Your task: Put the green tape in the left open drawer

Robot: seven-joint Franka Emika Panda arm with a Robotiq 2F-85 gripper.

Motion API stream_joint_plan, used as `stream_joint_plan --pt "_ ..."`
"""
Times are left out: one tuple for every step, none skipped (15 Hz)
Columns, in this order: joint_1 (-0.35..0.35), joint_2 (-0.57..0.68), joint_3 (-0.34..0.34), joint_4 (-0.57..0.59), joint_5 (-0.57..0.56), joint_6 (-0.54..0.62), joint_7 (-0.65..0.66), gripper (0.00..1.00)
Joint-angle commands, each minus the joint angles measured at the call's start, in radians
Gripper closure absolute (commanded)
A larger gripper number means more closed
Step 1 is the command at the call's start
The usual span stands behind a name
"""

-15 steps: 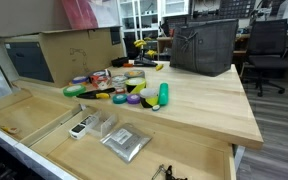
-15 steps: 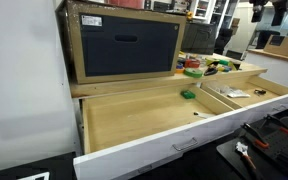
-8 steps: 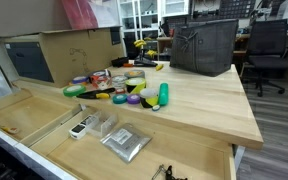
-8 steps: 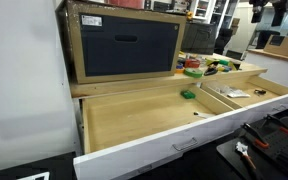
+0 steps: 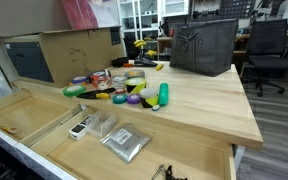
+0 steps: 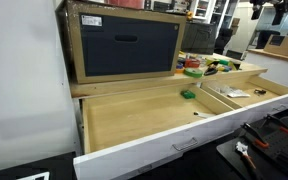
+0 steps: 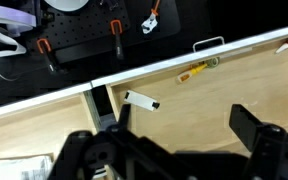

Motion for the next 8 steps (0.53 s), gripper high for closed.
stream_joint_plan --pt "-0.072 0.025 -0.051 0.011 -0.008 0.070 -0.017 0.00" --pt "-0.093 0.037 -0.065 0.017 -0.009 0.107 -0.012 0.00" --pt "-0.111 0.053 -0.076 0.018 -0.009 0.151 -0.007 0.00" --pt "-0.128 0.079 -0.087 0.027 -0.005 0.189 0.005 0.00" --pt "-0.141 0.102 -0.097 0.034 -0.005 0.228 0.007 0.00" --pt "-0.151 0.131 -0.104 0.048 -0.005 0.260 0.012 0.00" --pt "-0.160 0.169 -0.111 0.071 -0.006 0.291 0.017 0.00" --pt "-0.165 0.200 -0.116 0.088 -0.007 0.318 0.022 0.00"
